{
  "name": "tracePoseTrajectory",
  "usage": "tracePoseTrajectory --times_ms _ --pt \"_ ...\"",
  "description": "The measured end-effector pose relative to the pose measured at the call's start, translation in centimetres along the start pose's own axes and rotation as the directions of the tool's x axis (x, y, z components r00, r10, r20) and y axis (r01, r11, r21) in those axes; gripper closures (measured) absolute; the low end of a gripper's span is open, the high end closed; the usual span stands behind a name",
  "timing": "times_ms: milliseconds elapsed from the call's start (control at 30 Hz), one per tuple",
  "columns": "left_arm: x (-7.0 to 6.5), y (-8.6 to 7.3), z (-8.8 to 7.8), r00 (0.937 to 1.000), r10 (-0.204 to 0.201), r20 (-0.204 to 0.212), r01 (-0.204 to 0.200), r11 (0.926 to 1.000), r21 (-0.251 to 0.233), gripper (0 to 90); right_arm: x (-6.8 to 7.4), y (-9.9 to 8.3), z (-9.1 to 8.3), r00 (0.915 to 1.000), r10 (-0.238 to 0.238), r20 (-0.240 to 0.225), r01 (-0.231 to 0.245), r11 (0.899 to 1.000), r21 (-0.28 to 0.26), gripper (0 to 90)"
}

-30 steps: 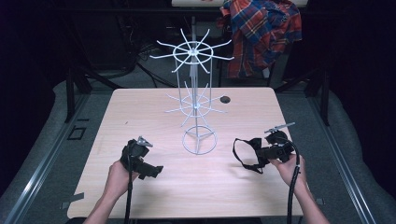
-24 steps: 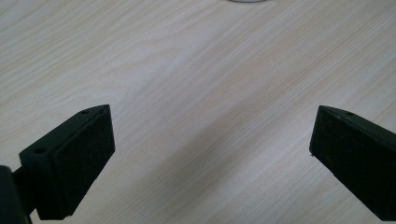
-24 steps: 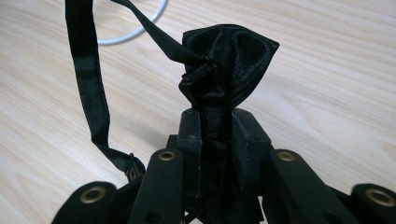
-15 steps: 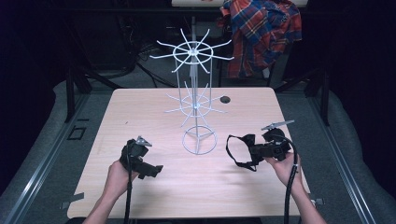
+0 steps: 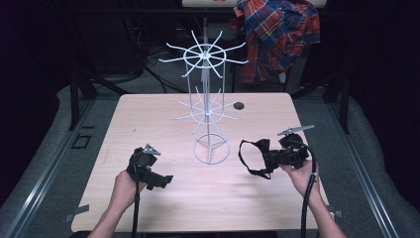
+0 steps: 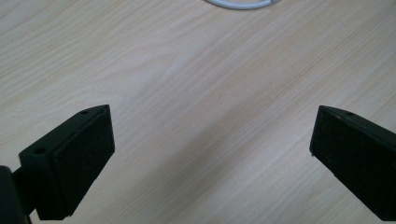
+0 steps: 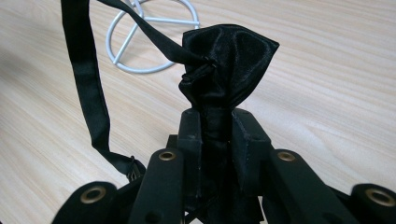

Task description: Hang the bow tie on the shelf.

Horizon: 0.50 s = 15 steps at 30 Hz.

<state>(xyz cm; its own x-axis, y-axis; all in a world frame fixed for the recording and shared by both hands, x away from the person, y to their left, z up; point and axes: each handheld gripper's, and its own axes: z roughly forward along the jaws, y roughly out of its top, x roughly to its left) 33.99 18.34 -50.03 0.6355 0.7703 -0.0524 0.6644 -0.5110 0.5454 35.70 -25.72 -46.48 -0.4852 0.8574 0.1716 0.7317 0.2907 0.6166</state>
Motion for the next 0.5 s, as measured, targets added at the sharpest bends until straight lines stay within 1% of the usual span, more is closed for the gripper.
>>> tracePoseTrajectory --times_ms 100,300,500 --pt "0.0 0.0 0.1 1.0000 -0.004 0.002 0.004 1.0000 -0.001 0.0 0.2 0.1 0.0 1.0000 0.000 -0.001 0.000 1.000 -0.007 74.9" --pt "0.2 0.0 0.1 1.0000 -0.001 -0.007 0.002 0.9999 0.015 0.2 0.9 0.4 0.1 0.9997 -0.021 -0.014 0.021 1.000 -0.007 74.8" --pt "0.2 -0.1 0.1 1.0000 -0.007 -0.001 0.007 0.9999 0.008 0.0 1.3 0.8 0.3 0.9994 -0.028 -0.019 0.028 1.000 -0.003 74.9"
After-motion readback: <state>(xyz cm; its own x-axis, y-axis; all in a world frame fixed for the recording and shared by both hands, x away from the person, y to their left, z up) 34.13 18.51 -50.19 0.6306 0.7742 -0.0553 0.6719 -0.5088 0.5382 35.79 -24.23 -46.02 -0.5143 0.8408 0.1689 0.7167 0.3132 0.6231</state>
